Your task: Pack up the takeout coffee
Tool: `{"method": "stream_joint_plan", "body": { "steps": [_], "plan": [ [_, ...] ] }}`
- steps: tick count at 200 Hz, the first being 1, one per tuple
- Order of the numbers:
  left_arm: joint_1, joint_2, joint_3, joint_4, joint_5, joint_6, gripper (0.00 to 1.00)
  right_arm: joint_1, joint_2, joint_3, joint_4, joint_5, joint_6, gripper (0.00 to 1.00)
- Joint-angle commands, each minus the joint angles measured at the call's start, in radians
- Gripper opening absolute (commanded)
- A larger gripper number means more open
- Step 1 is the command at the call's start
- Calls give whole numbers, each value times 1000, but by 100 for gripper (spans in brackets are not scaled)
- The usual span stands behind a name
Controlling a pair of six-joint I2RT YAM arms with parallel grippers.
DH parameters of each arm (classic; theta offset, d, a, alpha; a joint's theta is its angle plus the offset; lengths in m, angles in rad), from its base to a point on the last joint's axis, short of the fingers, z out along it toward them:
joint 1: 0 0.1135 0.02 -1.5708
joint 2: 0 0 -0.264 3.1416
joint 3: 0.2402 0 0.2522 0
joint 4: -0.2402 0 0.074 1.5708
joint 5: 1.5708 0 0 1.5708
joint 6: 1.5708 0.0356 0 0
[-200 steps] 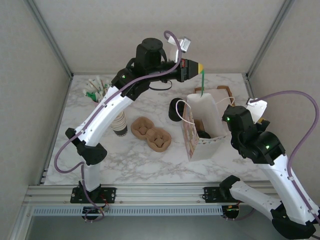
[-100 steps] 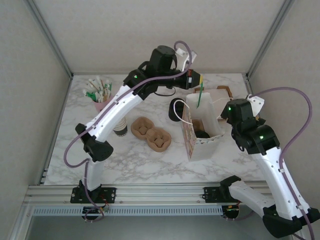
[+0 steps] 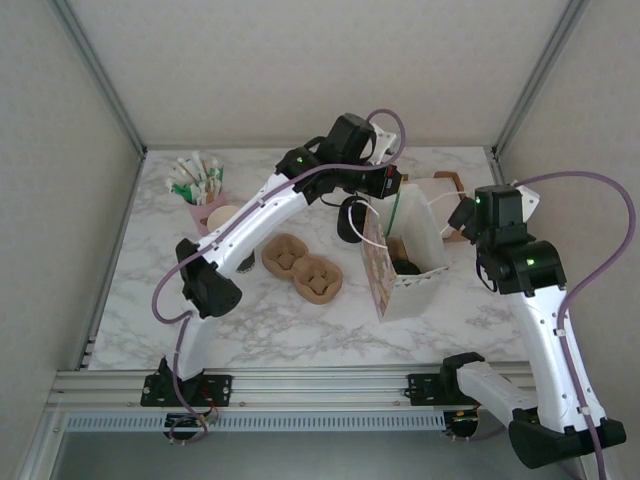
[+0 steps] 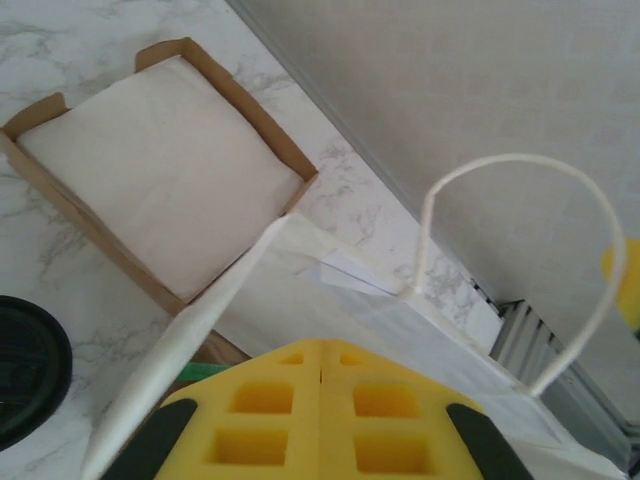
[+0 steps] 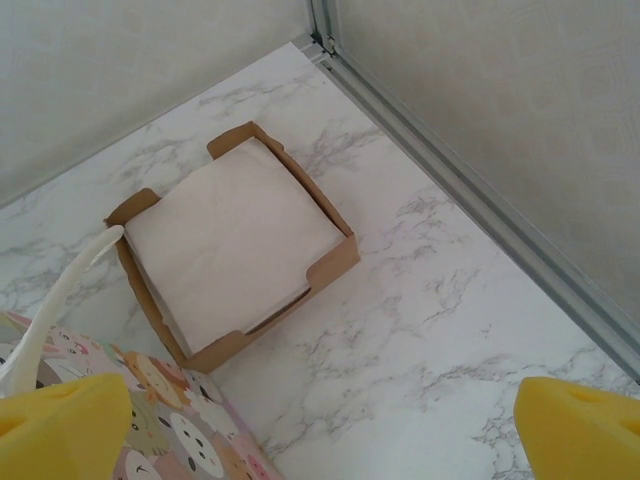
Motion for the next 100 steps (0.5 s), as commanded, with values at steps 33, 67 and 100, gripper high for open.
{"method": "stream_joint_plan", "body": {
  "steps": [33, 67, 100],
  "plan": [
    [-6, 56, 4, -22, -44, 27, 0, -17, 9, 41, 3, -41, -17, 99],
    [-6, 63, 5, -20, -59, 17, 0, -17, -4, 37, -5, -53, -10, 99],
    [-6, 51, 9, -7, -71, -9, 19, -17, -19, 41, -21, -77, -10, 99]
  ]
}}
